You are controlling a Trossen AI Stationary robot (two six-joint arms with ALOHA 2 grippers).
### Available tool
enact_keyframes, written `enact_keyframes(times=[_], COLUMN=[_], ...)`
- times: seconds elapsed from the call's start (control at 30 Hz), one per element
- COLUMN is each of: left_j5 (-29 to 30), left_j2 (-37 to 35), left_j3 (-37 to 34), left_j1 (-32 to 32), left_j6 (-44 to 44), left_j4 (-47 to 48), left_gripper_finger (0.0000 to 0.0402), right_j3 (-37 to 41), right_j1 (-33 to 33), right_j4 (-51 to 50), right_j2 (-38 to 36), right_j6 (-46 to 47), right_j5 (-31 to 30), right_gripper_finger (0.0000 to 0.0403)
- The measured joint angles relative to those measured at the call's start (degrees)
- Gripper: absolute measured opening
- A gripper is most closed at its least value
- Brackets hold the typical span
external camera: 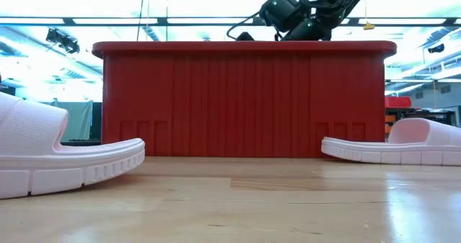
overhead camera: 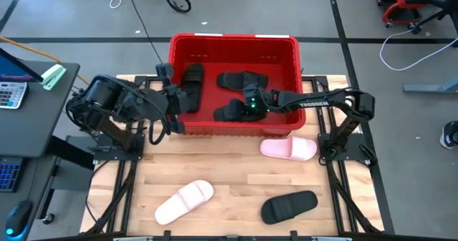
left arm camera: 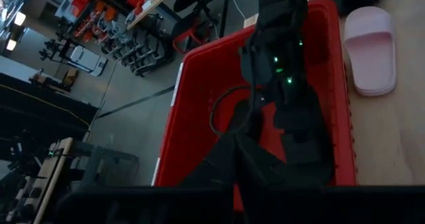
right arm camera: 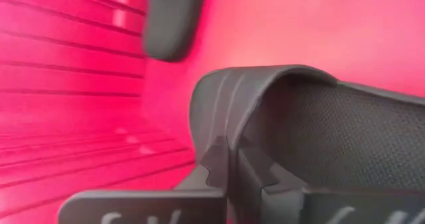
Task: Pick and place slides into bin
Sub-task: Put the black slipper into the red bin
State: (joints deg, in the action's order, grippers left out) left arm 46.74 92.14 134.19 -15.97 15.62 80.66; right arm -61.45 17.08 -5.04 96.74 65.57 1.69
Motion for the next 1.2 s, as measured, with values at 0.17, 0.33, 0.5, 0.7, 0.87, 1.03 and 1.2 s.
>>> enact_keyframes(times=[0.17,0.33,0.5,0.7,0.87,1.03,1.2], left_j5=[0.00,-0.03,0.00,-0.03,-0.02,-0.02,-0.02], left_j2=[0.00,0.02,0.02,0.02,0.02,0.02,0.02], left_j3=[-0.02,-0.04,-0.04,-0.04,-0.04,-0.04,-0.04], left_j1=[0.00,0.00,0.00,0.00,0.00,0.00,0.00], left_j6=[0.02,-2.65,-3.40,-3.44,-3.46,-3.47,-3.51], left_j4=[0.24,0.27,1.58,2.37,2.51,2.61,2.58], left_gripper_finger=[0.0007,0.0023,0.0042,0.0046,0.0040,0.0045,0.0052], right_j3=[0.02,0.00,0.02,-0.02,0.00,0.00,0.00], right_j1=[-0.53,-1.46,-1.51,-1.32,-0.05,0.77,0.96], right_j4=[-4.06,-3.15,-8.47,-10.66,-12.70,-15.02,-21.97], right_j2=[1.18,2.04,3.23,3.86,1.94,-1.36,-4.99], right_j6=[0.58,-1.09,0.48,0.23,-1.18,-2.84,-5.67], right_j5=[-2.35,-3.26,-2.08,-2.52,-3.55,0.62,2.18], right_gripper_finger=[0.0010,0.0028,0.0075,0.0128,0.0154,0.0168,0.0171])
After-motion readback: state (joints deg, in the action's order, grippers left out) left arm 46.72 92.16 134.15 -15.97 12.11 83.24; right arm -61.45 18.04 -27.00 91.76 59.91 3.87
